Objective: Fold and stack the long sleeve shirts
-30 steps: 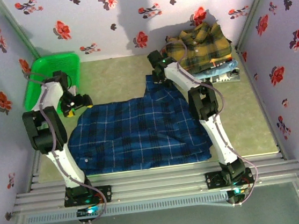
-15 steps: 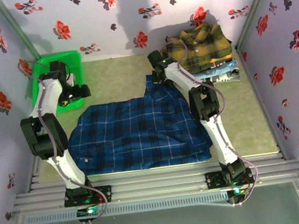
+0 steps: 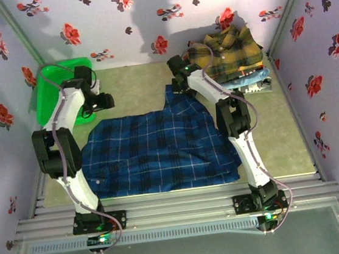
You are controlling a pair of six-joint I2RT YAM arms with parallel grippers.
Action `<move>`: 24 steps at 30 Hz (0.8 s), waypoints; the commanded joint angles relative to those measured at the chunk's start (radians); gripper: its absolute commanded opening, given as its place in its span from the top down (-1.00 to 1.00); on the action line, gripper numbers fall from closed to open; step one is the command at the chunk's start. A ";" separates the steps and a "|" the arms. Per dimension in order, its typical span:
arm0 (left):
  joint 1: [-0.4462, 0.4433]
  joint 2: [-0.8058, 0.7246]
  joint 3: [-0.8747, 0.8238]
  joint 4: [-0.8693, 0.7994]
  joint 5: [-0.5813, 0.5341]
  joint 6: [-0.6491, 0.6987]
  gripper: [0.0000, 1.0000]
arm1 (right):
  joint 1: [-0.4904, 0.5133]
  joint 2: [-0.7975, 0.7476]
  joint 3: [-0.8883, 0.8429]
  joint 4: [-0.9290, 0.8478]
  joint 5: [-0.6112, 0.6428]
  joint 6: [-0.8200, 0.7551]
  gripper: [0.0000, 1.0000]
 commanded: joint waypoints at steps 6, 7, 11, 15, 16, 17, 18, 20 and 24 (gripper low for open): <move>-0.012 0.144 0.025 0.050 -0.124 0.056 -0.18 | 0.010 -0.203 -0.218 0.020 0.153 -0.015 1.00; -0.011 0.151 0.024 0.055 -0.135 0.056 -0.17 | 0.007 -0.217 -0.243 0.025 0.166 -0.013 1.00; -0.012 0.162 0.013 0.092 -0.144 0.049 -0.16 | -0.012 -0.241 -0.284 0.009 0.220 -0.030 1.00; -0.015 0.192 0.028 0.091 -0.144 0.058 -0.18 | -0.036 -0.263 -0.289 0.007 0.250 -0.062 1.00; -0.018 0.198 0.030 0.093 -0.139 0.068 -0.19 | -0.042 -0.267 -0.288 0.006 0.256 -0.071 1.00; -0.024 0.206 0.033 0.093 -0.132 0.081 -0.19 | -0.047 -0.272 -0.286 0.003 0.264 -0.080 1.00; -0.033 0.214 0.037 0.092 -0.136 0.094 -0.20 | -0.053 -0.278 -0.285 0.001 0.272 -0.090 1.00; -0.045 0.233 0.045 0.088 -0.146 0.108 -0.25 | -0.062 -0.282 -0.286 -0.001 0.270 -0.106 1.00; -0.051 0.261 0.070 0.093 -0.168 0.095 -0.31 | -0.066 -0.276 -0.281 -0.002 0.237 -0.119 1.00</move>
